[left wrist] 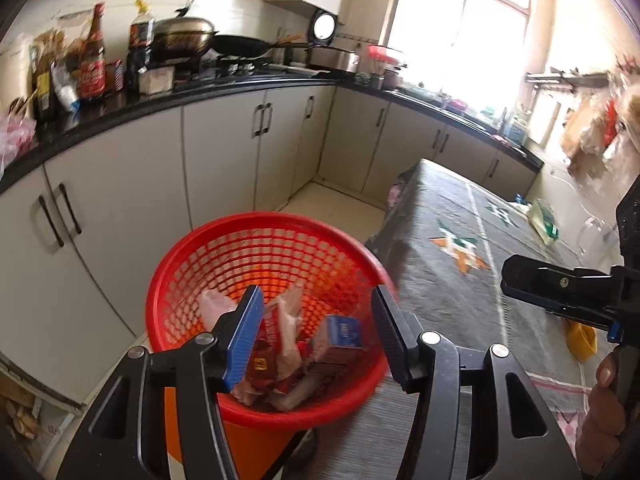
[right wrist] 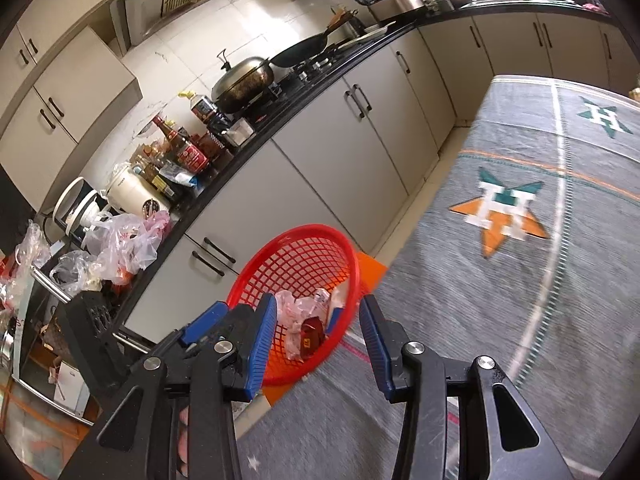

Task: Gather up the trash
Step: 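Open both tools over the basket to drop the packet and box, then move both open tools back toward the table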

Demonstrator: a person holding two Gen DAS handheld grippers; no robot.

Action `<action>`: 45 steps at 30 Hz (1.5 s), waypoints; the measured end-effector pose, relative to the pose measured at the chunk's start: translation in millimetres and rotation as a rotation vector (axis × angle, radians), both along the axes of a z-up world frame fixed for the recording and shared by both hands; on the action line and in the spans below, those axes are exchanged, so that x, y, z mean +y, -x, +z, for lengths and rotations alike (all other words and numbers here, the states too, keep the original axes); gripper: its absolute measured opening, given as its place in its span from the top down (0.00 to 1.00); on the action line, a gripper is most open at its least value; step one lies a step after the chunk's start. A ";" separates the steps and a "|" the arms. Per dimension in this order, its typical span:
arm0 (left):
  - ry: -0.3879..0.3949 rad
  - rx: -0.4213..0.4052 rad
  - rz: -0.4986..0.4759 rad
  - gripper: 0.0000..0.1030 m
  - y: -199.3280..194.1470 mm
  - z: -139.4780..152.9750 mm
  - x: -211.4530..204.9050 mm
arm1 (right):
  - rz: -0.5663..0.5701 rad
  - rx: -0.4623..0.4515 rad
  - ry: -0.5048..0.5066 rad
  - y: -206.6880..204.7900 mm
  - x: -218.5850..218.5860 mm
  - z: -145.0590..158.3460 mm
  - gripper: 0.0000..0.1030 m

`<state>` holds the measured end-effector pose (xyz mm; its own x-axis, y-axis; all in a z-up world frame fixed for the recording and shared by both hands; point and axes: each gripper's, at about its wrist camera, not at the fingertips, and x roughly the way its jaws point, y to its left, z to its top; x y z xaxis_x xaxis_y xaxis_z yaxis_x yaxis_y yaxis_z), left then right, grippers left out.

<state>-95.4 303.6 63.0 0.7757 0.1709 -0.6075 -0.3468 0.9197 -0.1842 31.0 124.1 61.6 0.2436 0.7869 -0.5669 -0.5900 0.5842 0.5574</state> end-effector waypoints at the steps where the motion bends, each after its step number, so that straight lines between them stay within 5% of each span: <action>1: -0.013 -0.002 -0.011 0.47 -0.4 3.9 -8.4 | -0.011 -0.002 -0.008 1.9 -9.9 1.5 0.53; 23: -0.141 -0.025 -0.358 0.43 -47.7 75.1 -171.8 | -0.294 -0.048 -0.071 22.6 -236.4 12.5 0.53; 32: -0.146 -0.015 -0.494 0.39 -55.9 69.7 -234.1 | -0.519 0.014 -0.064 14.8 -328.9 -4.7 0.54; 45: -0.173 0.081 -0.596 0.39 -66.7 25.9 -274.3 | -0.585 0.176 0.079 -17.1 -325.9 -42.0 0.54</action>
